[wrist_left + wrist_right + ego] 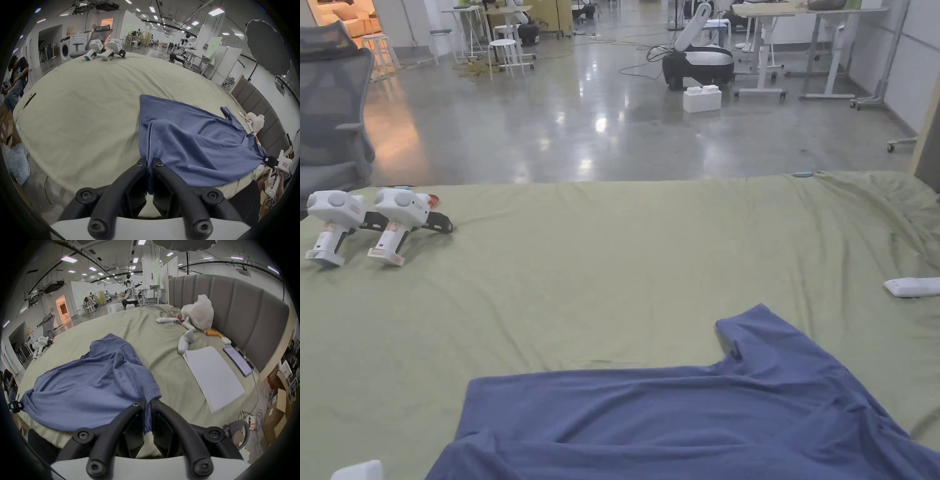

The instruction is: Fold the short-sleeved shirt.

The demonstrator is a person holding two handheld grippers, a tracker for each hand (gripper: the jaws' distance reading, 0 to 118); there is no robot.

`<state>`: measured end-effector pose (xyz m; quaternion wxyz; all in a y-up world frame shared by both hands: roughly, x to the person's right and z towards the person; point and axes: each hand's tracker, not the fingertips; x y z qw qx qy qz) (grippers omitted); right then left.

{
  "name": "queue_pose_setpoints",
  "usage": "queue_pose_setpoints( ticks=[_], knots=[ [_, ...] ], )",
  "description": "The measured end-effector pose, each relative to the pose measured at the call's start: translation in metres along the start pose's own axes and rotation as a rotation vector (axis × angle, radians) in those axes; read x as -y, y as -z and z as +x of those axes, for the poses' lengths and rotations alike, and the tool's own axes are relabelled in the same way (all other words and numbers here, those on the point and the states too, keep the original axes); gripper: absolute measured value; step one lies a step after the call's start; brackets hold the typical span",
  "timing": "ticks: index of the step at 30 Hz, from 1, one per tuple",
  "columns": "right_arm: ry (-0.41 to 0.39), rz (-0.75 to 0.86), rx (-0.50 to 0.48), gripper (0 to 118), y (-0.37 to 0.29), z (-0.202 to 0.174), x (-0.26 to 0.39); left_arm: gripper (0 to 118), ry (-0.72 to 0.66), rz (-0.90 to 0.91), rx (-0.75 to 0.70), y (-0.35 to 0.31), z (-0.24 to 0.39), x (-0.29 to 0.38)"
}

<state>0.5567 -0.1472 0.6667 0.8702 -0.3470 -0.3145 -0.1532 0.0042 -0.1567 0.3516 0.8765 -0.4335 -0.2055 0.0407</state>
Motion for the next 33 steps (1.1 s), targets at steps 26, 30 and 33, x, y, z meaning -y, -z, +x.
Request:
queue_pose_setpoints(
  ticks=[26, 30, 33],
  knots=[
    [-0.091, 0.505, -0.267, 60, -0.139, -0.026, -0.028, 77, 0.36, 0.827, -0.023, -0.215, 0.124, 0.006],
    [-0.134, 0.599, -0.285, 13, -0.169, -0.045, -0.031, 44, 0.405, 0.884, 0.009, -0.233, 0.147, 0.015],
    [-0.147, 0.622, -0.301, 1, -0.178, -0.056, -0.027, 10, 0.405, 0.892, 0.052, -0.236, 0.155, 0.021]
  ],
)
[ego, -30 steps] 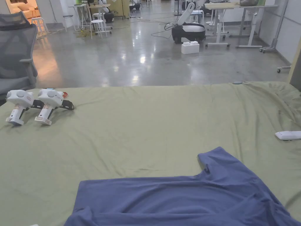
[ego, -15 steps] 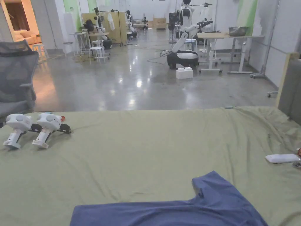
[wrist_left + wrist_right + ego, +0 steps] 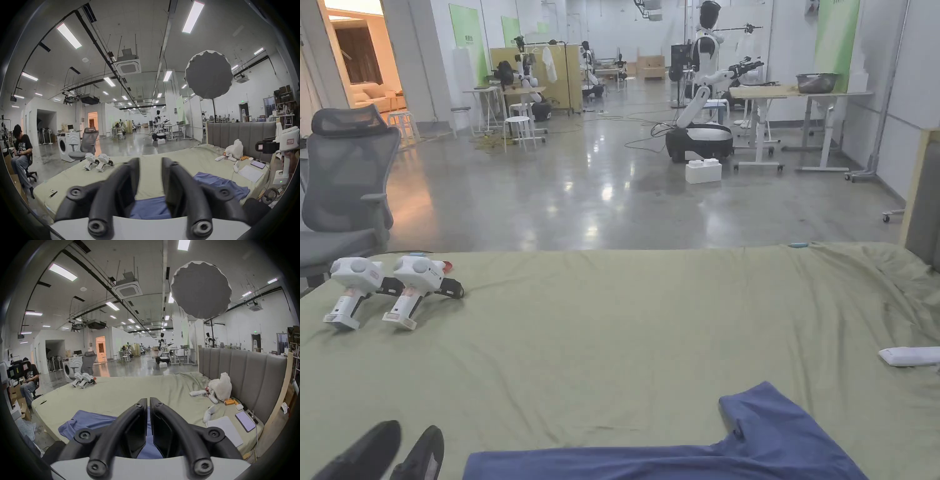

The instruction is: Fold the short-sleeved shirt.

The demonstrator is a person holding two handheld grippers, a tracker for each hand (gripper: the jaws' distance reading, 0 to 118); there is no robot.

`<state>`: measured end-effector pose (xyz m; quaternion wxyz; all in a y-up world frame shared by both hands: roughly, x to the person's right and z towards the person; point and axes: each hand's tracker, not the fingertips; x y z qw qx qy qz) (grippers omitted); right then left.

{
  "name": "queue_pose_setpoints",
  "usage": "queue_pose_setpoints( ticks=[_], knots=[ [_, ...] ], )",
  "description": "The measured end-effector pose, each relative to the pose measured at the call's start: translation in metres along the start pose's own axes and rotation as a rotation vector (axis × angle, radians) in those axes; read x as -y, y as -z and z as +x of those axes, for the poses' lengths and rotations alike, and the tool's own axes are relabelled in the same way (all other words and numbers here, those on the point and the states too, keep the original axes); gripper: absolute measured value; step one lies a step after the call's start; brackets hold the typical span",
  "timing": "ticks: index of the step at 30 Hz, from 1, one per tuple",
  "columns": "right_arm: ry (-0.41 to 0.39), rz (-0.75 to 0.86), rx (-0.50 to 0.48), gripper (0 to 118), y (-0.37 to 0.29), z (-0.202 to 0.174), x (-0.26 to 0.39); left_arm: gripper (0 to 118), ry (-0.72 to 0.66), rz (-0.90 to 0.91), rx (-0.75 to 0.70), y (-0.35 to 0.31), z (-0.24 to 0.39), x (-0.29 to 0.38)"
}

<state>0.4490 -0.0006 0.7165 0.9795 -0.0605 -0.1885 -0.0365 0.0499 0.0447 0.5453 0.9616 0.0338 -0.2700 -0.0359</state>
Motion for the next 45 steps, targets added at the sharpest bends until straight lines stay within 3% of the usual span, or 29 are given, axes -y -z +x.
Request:
queue_pose_setpoints(
  ticks=[1, 6, 12, 16, 19, 22, 23, 27, 32, 36, 38, 40, 42, 45],
  knots=[
    [-0.015, -0.003, -0.014, 0, 0.0, -0.004, -0.001, 0, -0.011, -0.002, 0.008, -0.001, 0.002, 0.0],
    [-0.092, -0.002, -0.024, 0, 0.002, -0.017, 0.002, 0, -0.071, -0.069, 0.069, 0.003, -0.001, 0.003],
    [-0.062, -0.025, -0.051, 0, 0.017, -0.015, 0.004, 0, -0.075, -0.125, 0.029, 0.019, -0.011, 0.01],
    [-0.034, -0.081, -0.076, 0, 0.031, -0.013, 0.016, 0, -0.187, -0.319, 0.058, 0.074, -0.042, 0.048],
    [-0.011, -0.16, -0.096, 0, 0.044, -0.01, 0.03, 18, -0.302, -0.514, 0.028, 0.131, -0.073, 0.106],
    [-0.015, -0.207, -0.081, 0, 0.052, -0.003, 0.044, 54, -0.278, -0.685, 0.021, 0.19, -0.093, 0.156],
    [-0.003, -0.238, -0.075, 0, 0.056, 0.0, 0.05, 59, -0.279, -0.742, 0.016, 0.213, -0.1, 0.175],
    [0.03, -0.323, -0.039, 0, 0.07, 0.013, 0.067, 60, -0.255, -0.879, -0.074, 0.291, -0.119, 0.226],
    [0.033, -0.395, 0.011, 0, 0.081, 0.026, 0.077, 60, -0.274, -0.928, -0.102, 0.346, -0.127, 0.26],
    [0.041, -0.433, 0.036, 0, 0.088, 0.035, 0.084, 52, -0.219, -1.048, -0.14, 0.365, -0.119, 0.284],
    [0.046, -0.449, 0.039, 0, 0.092, 0.036, 0.087, 47, -0.213, -1.024, -0.147, 0.363, -0.113, 0.285],
    [0.052, -0.454, 0.039, 0, 0.093, 0.038, 0.09, 33, -0.133, -1.03, -0.123, 0.365, -0.107, 0.281],
    [0.065, -0.468, 0.027, 0, 0.1, 0.038, 0.091, 7, -0.098, -1.04, -0.11, 0.366, -0.099, 0.279],
    [0.094, -0.484, 0.024, 0, 0.123, 0.044, 0.086, 2, -0.054, -1.083, -0.114, 0.375, -0.089, 0.285]
  ],
)
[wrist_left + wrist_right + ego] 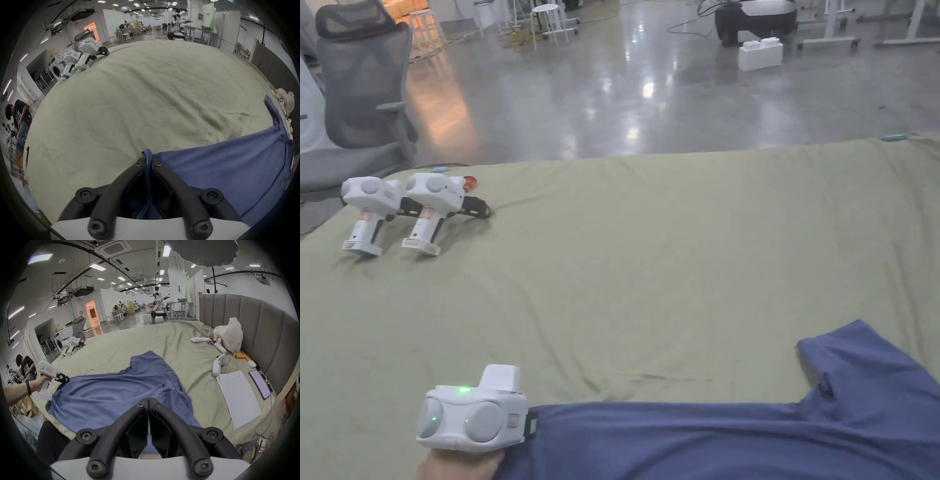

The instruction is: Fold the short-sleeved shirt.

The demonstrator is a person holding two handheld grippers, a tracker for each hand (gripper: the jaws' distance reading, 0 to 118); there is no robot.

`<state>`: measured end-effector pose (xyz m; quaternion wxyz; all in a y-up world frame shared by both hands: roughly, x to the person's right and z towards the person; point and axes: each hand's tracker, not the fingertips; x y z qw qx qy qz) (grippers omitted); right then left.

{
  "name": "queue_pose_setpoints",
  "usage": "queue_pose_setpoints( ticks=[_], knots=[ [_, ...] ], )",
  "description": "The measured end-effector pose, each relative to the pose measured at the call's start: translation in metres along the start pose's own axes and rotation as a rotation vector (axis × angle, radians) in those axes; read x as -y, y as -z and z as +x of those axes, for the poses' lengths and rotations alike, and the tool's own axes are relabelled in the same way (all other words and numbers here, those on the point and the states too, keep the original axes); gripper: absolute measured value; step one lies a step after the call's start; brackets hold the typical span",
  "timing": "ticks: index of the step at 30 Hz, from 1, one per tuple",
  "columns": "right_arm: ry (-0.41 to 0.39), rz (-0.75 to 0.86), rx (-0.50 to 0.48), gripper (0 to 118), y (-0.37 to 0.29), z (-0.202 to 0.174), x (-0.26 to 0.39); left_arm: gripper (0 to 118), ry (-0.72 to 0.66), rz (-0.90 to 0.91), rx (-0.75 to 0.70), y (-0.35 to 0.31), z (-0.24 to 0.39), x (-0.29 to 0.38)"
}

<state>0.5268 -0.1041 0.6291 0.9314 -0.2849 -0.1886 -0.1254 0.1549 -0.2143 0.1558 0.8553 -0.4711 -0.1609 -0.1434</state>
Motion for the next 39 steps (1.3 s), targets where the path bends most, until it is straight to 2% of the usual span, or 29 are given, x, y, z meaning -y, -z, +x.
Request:
queue_pose_setpoints(
  ticks=[2, 3, 4, 5, 6, 8, 12, 13, 15, 17, 18, 19, 20, 22, 23, 25, 31, 34, 35, 39],
  knots=[
    [0.027, -0.011, -0.02, 2, 0.024, 0.01, -0.02, 2, -0.007, -0.025, -0.003, 0.007, -0.001, -0.003],
    [0.052, -0.051, -0.044, 12, 0.041, 0.016, -0.033, 2, -0.01, -0.036, 0.001, 0.009, -0.002, -0.005],
    [0.052, -0.079, -0.031, 33, 0.057, 0.021, -0.044, 2, -0.014, -0.045, 0.006, 0.009, -0.004, -0.006],
    [0.061, -0.108, -0.026, 59, 0.078, 0.027, -0.058, 2, -0.018, -0.05, 0.011, 0.008, -0.006, -0.007],
    [0.065, -0.149, -0.023, 65, 0.1, 0.036, -0.07, 2, -0.024, -0.052, 0.016, 0.009, -0.007, -0.007],
    [0.082, -0.21, -0.012, 64, 0.143, 0.05, -0.093, 2, -0.033, -0.057, 0.031, 0.009, -0.009, -0.007],
    [-0.014, -0.459, 0.091, 64, 0.238, 0.063, -0.117, 2, -0.055, -0.062, 0.054, 0.009, -0.014, -0.006],
    [-0.016, -0.489, 0.116, 64, 0.254, 0.065, -0.115, 2, -0.055, -0.063, 0.058, 0.002, -0.009, -0.005],
    [-0.047, -0.536, 0.165, 46, 0.285, 0.068, -0.107, 2, -0.042, -0.07, 0.067, 0.001, -0.008, -0.006],
    [-0.126, -0.607, 0.134, 39, 0.297, 0.065, -0.096, 2, -0.039, -0.081, 0.074, -0.003, -0.007, -0.009],
    [-0.15, -0.558, 0.144, 28, 0.291, 0.06, -0.094, 2, -0.042, -0.085, 0.076, -0.003, -0.007, -0.009],
    [-0.175, -0.539, 0.146, 6, 0.286, 0.055, -0.093, 2, -0.042, -0.087, 0.076, -0.004, -0.006, -0.009],
    [-0.172, -0.529, 0.102, 0, 0.283, 0.054, -0.093, 2, -0.043, -0.09, 0.076, -0.005, -0.005, -0.01],
    [-0.119, -0.53, 0.057, 0, 0.283, 0.056, -0.091, 2, -0.04, -0.092, 0.076, -0.01, -0.005, -0.012],
    [-0.11, -0.533, 0.069, 0, 0.276, 0.056, -0.092, 1, -0.049, -0.083, 0.084, -0.018, -0.007, -0.011],
    [-0.072, -0.483, 0.043, 0, 0.257, 0.058, -0.095, 0, -0.085, 0.019, 0.106, -0.045, -0.013, -0.008],
    [-0.007, -0.282, -0.054, 0, 0.137, 0.063, -0.092, 0, -0.095, 0.21, 0.256, -0.161, -0.038, 0.045],
    [0.009, -0.244, -0.053, 0, 0.08, 0.074, -0.065, 0, -0.091, 0.215, 0.255, -0.192, -0.053, 0.088],
    [0.015, -0.239, -0.047, 0, 0.057, 0.067, -0.053, 0, -0.086, 0.213, 0.258, -0.197, -0.057, 0.106],
    [0.054, -0.268, -0.05, 0, 0.013, 0.075, 0.001, 0, -0.054, 0.152, 0.262, -0.198, -0.061, 0.163]
  ],
)
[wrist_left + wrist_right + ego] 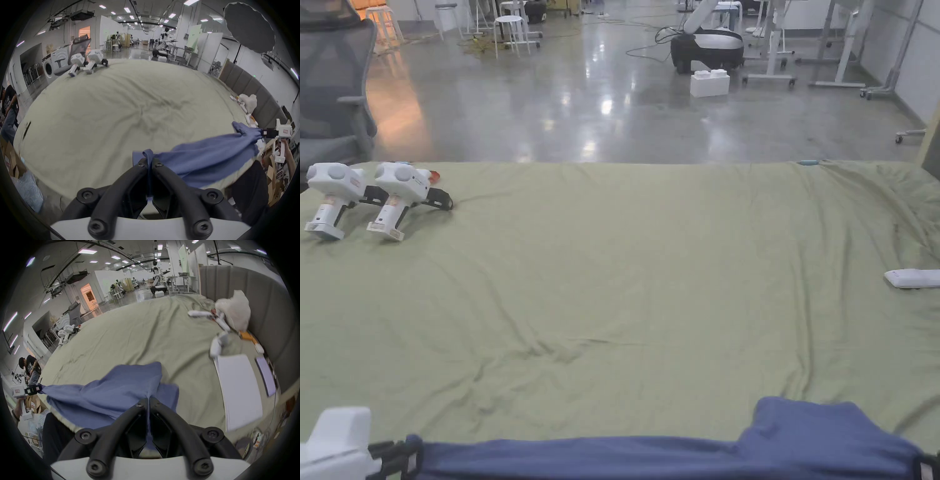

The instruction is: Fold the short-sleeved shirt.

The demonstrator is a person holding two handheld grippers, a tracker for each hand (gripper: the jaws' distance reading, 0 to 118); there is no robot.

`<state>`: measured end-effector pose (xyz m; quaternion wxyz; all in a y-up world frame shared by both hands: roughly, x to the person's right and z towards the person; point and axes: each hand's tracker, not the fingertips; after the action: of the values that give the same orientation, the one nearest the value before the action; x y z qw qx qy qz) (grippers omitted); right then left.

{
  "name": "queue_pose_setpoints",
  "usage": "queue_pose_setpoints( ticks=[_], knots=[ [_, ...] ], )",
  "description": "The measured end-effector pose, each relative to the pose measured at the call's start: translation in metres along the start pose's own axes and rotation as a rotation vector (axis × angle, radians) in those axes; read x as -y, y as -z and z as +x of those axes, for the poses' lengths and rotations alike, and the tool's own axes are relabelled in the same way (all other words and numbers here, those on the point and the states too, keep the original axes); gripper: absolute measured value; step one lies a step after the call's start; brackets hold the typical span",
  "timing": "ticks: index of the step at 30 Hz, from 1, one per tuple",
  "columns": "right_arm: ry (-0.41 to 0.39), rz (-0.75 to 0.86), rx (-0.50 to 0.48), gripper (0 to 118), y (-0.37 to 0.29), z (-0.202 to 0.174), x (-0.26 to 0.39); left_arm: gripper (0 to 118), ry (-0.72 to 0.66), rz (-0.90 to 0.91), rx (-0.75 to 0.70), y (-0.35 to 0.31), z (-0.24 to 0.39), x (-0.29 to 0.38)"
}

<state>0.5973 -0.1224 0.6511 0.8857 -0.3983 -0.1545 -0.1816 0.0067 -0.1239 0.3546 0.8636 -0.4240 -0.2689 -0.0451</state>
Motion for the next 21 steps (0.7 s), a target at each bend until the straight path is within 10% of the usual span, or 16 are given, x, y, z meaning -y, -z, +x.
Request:
queue_pose_setpoints(
  ticks=[6, 9, 11, 17, 21],
  knots=[
    [0.057, -0.037, 0.02, 0, 0.002, 0.003, 0.055, 1, -0.086, -0.027, 0.003, 0.005, -0.007, 0.034],
    [0.042, -0.027, 0.041, 5, 0.01, -0.004, 0.063, 61, -0.119, 0.009, -0.014, 0.012, -0.01, 0.037],
    [0.011, -0.025, 0.068, 45, 0.015, -0.006, 0.067, 90, -0.116, 0.006, -0.075, 0.024, -0.023, 0.041],
    [-0.067, 0.063, 0.129, 61, -0.002, -0.011, 0.07, 89, -0.018, 0.23, -0.123, -0.017, -0.011, 0.031],
    [0.033, 0.354, 0.057, 61, -0.041, -0.032, 0.067, 89, 0.114, 0.511, -0.193, -0.068, 0.034, 0.027]
  ],
)
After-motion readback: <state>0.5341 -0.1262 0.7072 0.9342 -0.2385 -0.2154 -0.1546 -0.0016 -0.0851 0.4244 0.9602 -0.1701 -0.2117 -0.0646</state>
